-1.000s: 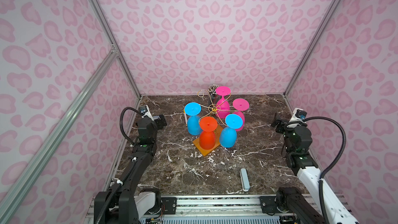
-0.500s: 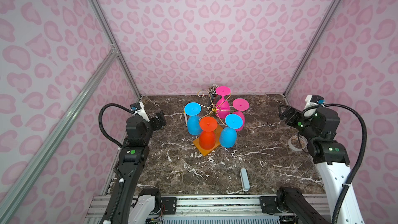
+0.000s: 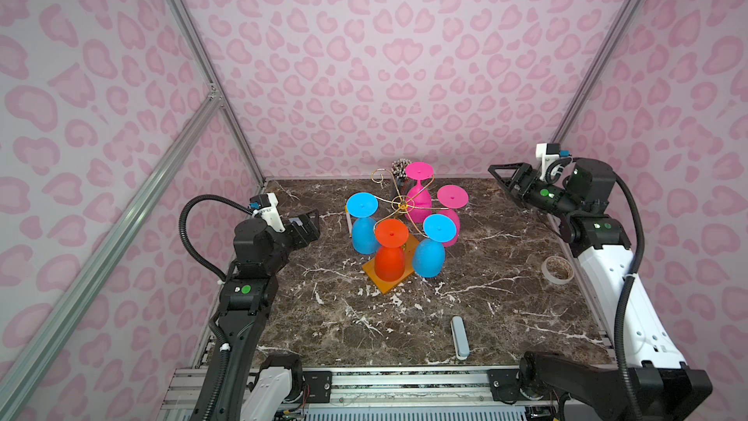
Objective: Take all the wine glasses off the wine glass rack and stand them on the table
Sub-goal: 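Reach the right gripper to the pink glass stem farthest from the robot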
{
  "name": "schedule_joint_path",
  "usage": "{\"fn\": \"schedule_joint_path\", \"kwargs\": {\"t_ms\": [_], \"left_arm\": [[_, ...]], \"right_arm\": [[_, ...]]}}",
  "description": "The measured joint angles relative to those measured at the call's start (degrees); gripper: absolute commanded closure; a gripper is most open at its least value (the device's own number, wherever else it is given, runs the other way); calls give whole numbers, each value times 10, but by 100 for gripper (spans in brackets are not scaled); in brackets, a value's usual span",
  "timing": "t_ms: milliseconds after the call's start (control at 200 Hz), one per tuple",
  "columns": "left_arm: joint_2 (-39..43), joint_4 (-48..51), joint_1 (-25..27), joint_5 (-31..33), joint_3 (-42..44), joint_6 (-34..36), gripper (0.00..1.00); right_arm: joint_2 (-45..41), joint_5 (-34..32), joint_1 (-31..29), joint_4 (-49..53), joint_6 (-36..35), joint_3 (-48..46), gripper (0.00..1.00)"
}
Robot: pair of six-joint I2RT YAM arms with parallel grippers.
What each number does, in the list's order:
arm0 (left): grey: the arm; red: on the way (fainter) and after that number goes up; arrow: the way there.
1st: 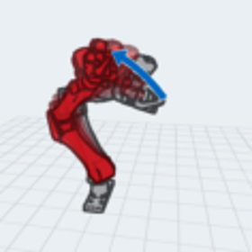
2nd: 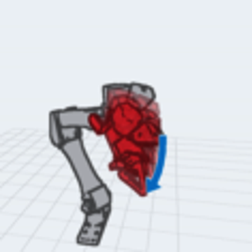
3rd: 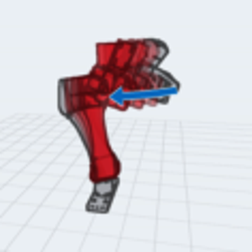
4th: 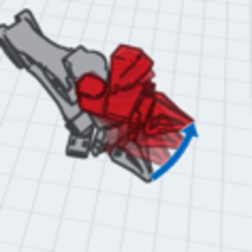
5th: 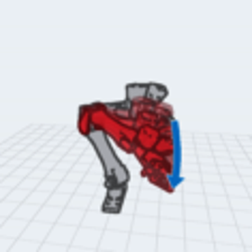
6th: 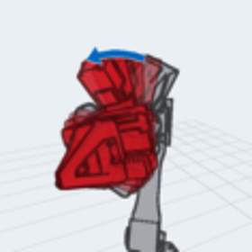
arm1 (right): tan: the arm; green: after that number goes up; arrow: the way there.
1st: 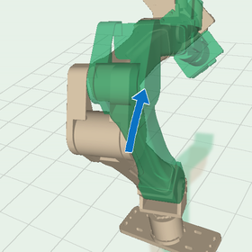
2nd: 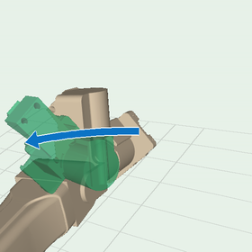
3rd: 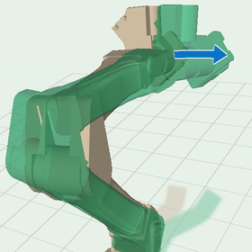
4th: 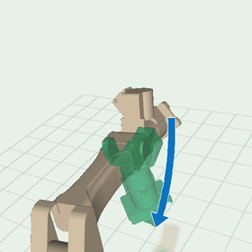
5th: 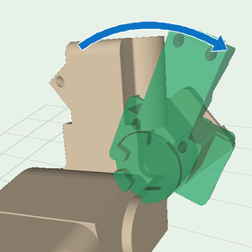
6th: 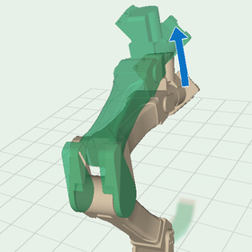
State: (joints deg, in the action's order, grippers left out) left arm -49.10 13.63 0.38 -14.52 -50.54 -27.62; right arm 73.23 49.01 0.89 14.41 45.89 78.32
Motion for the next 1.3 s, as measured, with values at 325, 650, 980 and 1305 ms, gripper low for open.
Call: {"fn": "schedule_joint_path", "kwargs": {"t_ms": [325,650,980,1305], "left_arm": [[21,17,1,-48,0,-19,3],[35,36,1,-50,1,-19,3],[20,36,1,-56,1,-28,3],[23,36,1,-61,2,-38,3]], "right_arm": [[170,54,-42,-12,-5,155,36],[152,65,-49,73,-70,157,41],[49,73,-43,104,-76,34,48],[34,80,-62,88,-45,-7,61]]}}
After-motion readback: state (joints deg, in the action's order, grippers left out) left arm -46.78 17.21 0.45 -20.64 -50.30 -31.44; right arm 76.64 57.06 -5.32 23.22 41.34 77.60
